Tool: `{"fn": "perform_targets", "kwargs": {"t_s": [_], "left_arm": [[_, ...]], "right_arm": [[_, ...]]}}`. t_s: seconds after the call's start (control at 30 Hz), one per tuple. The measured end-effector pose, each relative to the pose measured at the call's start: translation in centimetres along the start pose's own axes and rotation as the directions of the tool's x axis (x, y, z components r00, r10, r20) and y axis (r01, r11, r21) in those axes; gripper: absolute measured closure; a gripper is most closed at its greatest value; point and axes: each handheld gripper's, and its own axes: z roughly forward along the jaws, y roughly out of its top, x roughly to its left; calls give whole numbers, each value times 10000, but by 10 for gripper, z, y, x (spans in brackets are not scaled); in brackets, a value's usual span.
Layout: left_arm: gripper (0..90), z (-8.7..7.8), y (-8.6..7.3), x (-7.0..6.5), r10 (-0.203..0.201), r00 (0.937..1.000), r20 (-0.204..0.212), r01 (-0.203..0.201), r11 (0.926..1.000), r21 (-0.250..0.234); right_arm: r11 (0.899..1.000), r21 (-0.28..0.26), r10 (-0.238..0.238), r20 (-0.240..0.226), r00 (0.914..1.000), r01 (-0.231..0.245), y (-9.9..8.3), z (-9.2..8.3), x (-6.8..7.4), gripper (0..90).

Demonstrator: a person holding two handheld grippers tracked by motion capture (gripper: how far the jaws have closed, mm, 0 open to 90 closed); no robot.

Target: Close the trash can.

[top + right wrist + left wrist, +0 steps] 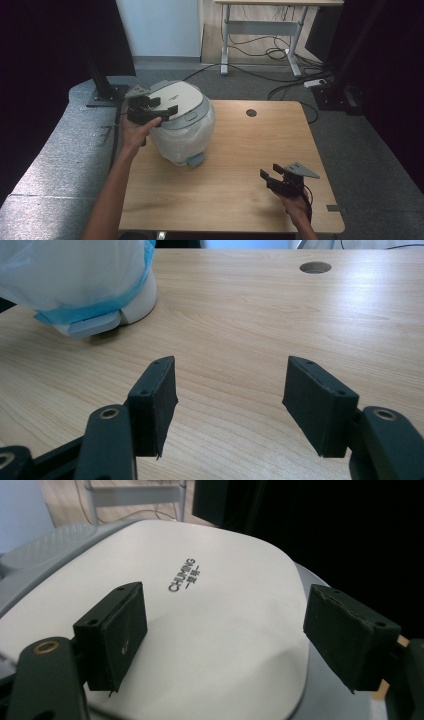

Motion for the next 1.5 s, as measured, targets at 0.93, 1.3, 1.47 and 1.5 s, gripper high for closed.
{"fn": "perform_targets", "kwargs": {"t_s": [0.93,1.3,1.47,1.5], "left_arm": [[196,25,10,-36,961,9776,-1874,-823,9934,801],[159,-28,-10,-26,403,9962,-776,-438,9981,-440],[153,-43,-25,-23,398,9975,-580,-418,9986,-324],[152,-45,-27,-23,390,9977,-555,-409,9986,-329]], "right_arm": [[10000,-83,36,-46,10000,-36,2,-1,3,369],[9987,-439,276,65,9996,-273,9,-13,-6,367],[9983,-529,266,74,9996,-262,12,-16,-7,368],[9982,-552,250,69,9997,-246,12,-16,-7,367]]}}
